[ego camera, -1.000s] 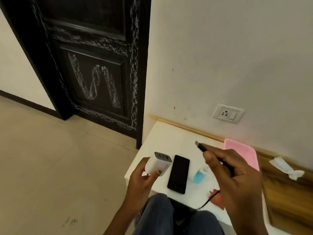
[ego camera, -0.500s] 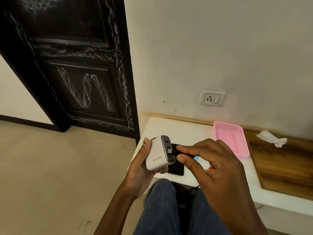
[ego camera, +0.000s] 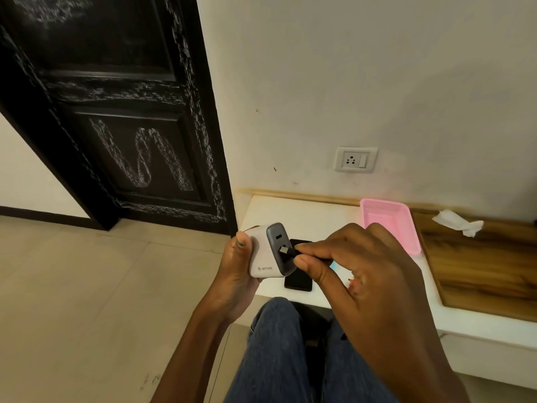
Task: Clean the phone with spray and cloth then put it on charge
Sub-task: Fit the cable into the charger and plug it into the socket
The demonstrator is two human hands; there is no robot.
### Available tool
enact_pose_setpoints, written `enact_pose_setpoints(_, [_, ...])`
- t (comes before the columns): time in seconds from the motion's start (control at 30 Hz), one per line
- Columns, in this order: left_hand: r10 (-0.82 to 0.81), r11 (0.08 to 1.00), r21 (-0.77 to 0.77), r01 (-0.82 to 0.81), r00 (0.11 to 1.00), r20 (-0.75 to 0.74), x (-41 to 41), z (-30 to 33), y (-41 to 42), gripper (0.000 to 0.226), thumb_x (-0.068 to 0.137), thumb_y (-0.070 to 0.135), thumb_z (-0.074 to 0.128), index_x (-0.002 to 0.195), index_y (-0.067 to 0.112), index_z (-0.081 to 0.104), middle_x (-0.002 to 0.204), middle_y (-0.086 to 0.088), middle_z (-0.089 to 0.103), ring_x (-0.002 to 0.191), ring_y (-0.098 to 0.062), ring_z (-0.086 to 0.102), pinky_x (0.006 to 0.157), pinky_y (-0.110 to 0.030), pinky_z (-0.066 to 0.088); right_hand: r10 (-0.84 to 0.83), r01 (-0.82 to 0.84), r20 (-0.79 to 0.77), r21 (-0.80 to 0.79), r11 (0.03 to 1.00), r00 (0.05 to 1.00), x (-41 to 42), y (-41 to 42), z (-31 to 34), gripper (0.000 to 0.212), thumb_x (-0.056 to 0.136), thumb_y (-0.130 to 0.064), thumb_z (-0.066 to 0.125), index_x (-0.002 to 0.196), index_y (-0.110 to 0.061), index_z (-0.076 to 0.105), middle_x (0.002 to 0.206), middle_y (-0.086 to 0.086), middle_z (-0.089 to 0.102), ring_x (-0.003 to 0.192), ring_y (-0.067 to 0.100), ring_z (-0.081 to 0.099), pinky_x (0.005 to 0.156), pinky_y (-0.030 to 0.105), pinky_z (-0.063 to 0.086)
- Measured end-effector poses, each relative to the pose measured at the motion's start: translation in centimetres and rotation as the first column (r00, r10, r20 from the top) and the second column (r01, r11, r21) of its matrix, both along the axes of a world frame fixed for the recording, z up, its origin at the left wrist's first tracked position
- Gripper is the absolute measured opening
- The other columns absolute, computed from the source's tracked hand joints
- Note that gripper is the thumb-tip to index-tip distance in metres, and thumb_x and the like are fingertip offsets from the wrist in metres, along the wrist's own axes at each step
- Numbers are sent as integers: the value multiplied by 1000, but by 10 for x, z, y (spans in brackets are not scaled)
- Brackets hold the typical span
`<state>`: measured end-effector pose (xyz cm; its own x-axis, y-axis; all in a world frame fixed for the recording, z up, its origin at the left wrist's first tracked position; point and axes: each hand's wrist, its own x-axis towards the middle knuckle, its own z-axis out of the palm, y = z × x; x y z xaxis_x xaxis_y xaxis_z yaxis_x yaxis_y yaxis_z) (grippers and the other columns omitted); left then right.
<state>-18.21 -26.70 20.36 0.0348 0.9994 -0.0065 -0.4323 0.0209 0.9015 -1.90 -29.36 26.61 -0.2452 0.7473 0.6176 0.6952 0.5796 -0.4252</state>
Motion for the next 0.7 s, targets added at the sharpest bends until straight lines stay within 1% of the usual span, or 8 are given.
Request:
enact_pose_setpoints(0.1, [28, 1000, 6, -28, 999, 20, 1, 2, 0, 100, 20, 79, 77, 98, 18, 61, 76, 6, 73, 75, -7, 70, 65, -24, 57, -19, 18, 41, 23, 1000, 999, 0, -2, 1, 18, 70, -27, 73, 80, -13, 77, 76, 1, 73, 70, 7, 58, 57, 16, 40])
enact_pose_setpoints(0.2, [30, 999, 21, -31, 999, 18, 2, 2, 0, 98, 20, 77, 78, 95, 17, 61, 73, 6, 72, 72, -8, 70, 62, -24, 58, -53, 50, 98, 34, 998, 994, 2, -3, 6, 20, 74, -32, 65, 80, -17, 76, 76, -2, 72, 68, 15, 60, 60, 11, 32])
enact_pose_setpoints(0.33, [31, 999, 36, -31, 1000, 4, 2, 3, 2, 93, 21, 77, 79, 92, 17, 65, 71, 6, 72, 70, -7, 69, 59, -23, 59, -76, 72, 127, 36, 997, 989, 3, -5, 11, 20, 76, -33, 62, 79, -20, 75, 75, -4, 71, 69, 14, 57, 63, 8, 26])
enact_pose_setpoints(0.43, [14, 998, 56, -14, 1000, -8, 2, 5, 1, 78, 24, 75, 80, 82, 24, 74, 70, 8, 72, 69, -6, 69, 59, -21, 59, -80, 69, 157, 72, 995, 984, 4, -4, 10, 19, 75, -33, 61, 77, -20, 75, 74, -4, 71, 67, 16, 59, 60, 11, 31])
enact_pose_setpoints(0.5, [28, 999, 47, -27, 999, -26, 1, 7, 1, 87, 23, 74, 81, 89, 20, 65, 69, 9, 71, 68, -5, 69, 58, -20, 58, -85, 63, 192, 118, 991, 978, 6, -3, 9, 17, 72, -32, 63, 75, -21, 75, 73, -4, 71, 65, 16, 61, 58, 17, 36])
enact_pose_setpoints(0.57, [27, 999, 45, -25, 998, -53, 0, 8, 2, 94, 24, 75, 81, 94, 17, 58, 69, 10, 71, 67, -5, 68, 56, -18, 56, -96, 65, 209, 148, 987, 973, 6, -3, 7, 15, 71, -31, 64, 74, -21, 75, 72, -4, 71, 63, 15, 60, 59, 19, 37])
enact_pose_setpoints(0.63, [28, 999, 46, -25, 998, -61, 0, 10, 3, 95, 24, 74, 81, 94, 16, 57, 68, 10, 71, 66, -4, 68, 55, -17, 55, -95, 71, 192, 128, 989, 977, 4, -2, 6, 14, 73, -30, 65, 75, -20, 75, 73, -4, 70, 65, 16, 59, 59, 19, 36])
enact_pose_setpoints(0.7, [32, 999, 45, -30, 998, -59, 0, 11, 3, 91, 23, 73, 82, 91, 17, 61, 67, 9, 71, 65, -3, 68, 54, -17, 55, -99, 74, 175, 144, 987, 979, 3, -2, 4, 8, 75, -26, 72, 75, -18, 75, 72, -3, 70, 65, 16, 58, 59, 18, 35])
